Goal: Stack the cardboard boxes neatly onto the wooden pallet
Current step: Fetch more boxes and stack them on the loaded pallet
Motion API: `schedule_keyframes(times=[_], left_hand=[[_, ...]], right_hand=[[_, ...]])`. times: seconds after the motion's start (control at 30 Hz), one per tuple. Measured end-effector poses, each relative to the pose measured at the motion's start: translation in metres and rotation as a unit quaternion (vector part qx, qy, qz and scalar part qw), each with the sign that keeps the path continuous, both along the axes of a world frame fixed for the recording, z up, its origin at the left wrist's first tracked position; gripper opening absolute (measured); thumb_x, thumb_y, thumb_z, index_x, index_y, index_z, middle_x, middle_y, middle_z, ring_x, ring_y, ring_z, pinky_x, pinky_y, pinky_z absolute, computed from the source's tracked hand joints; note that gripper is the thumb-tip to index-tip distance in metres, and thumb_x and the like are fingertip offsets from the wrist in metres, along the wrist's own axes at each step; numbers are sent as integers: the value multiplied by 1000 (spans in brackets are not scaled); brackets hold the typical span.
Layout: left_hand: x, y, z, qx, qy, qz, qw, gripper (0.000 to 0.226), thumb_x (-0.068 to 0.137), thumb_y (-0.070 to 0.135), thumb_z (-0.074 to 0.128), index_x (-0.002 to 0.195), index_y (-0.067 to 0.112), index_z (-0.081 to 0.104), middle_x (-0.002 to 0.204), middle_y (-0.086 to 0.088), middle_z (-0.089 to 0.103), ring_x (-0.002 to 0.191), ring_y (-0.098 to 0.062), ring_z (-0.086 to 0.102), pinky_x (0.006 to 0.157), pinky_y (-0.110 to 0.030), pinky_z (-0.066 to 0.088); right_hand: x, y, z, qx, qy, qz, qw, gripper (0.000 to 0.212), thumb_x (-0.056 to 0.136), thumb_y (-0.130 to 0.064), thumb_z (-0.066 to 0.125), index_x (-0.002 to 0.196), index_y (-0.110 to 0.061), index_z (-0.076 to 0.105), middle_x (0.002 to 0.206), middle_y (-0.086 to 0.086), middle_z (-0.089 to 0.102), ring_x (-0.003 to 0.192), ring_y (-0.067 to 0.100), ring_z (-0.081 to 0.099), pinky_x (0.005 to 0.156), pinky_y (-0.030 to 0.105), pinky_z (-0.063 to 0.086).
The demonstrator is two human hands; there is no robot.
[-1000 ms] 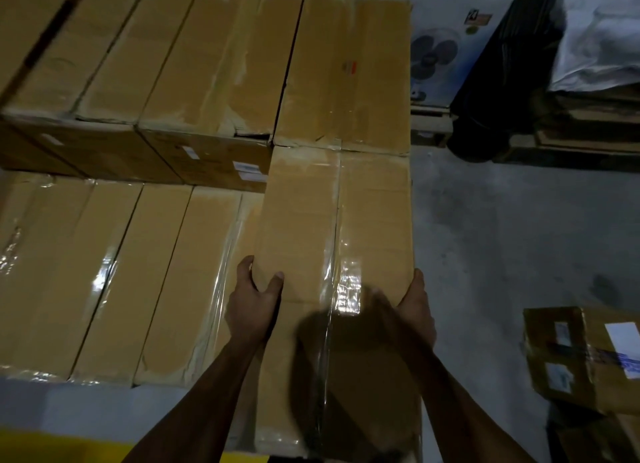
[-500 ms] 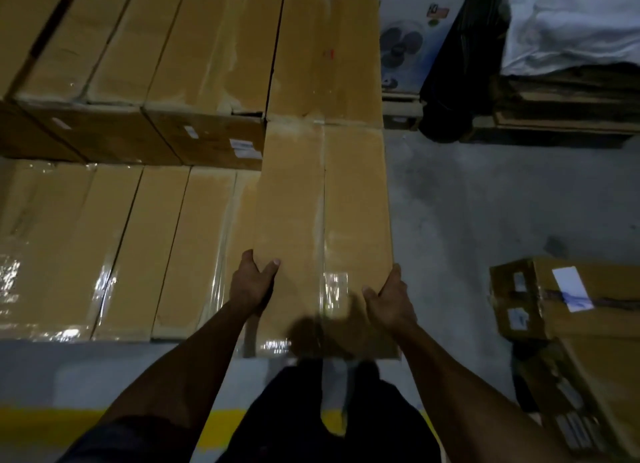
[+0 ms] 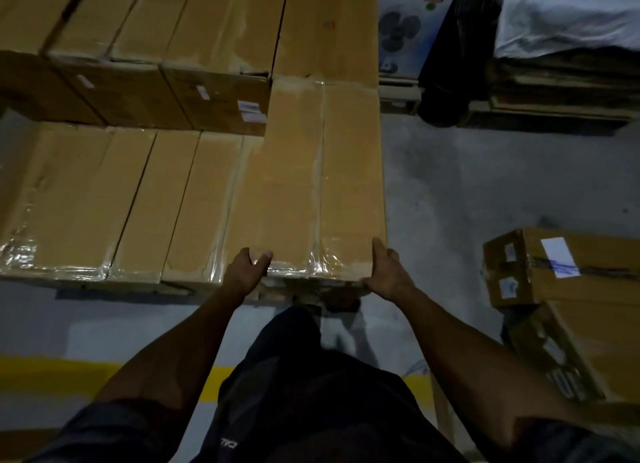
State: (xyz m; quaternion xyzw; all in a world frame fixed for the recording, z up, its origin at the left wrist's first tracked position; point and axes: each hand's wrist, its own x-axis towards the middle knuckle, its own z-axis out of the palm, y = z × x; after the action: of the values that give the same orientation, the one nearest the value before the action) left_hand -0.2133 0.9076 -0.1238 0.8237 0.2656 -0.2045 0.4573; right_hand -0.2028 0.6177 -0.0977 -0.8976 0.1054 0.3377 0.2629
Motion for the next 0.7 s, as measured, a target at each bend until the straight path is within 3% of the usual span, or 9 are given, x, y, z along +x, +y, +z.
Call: schedule_keyframes(times=[0.1,0.3,0.4,0.6,0.7], left_hand=[[-4,-3,-5,-44,-21,43,998,38,93,47,61,106,12,58,94,-10,66,88,-29,64,77,-37,50],[-4,-12,-6,-162,-9,131,978,36,97,34,60,126,15,51,88,-4,58,77,-21,53,73,-37,48],[-3,-13,-3,-167,-13,154,974,38,98,28,59,132,14,51,92,-8,59,73,-20,52,67,-32,45],[0,-5,0,-170,-35,161,971,28,98,16,57,125,9,58,83,-15,55,70,-22,48,62,-33,39],[0,-7,-6,-127,-24,142,981,31,97,18,58,126,7,58,101,-19,65,81,-27,58,71,-35,45]], right_hand=[[-7,-2,-9,-9,-14,18,1000,114,85,-32,77,158,-27,-10,157,16,13,128,40,46,101,44,45],[-15,4,-19,-29,-49,2,998,111,87,-30,76,158,-28,-9,155,16,15,124,41,50,99,42,44],[-17,7,-18,-33,-62,-6,997,108,87,-32,76,159,-28,-5,153,17,20,125,42,49,100,43,44],[-16,11,-12,-25,-68,-12,997,106,87,-36,75,159,-28,-3,153,15,21,123,41,50,100,41,43],[-18,12,-18,-5,-41,-41,998,104,86,-31,71,157,-35,-4,154,12,19,118,39,53,99,42,46]])
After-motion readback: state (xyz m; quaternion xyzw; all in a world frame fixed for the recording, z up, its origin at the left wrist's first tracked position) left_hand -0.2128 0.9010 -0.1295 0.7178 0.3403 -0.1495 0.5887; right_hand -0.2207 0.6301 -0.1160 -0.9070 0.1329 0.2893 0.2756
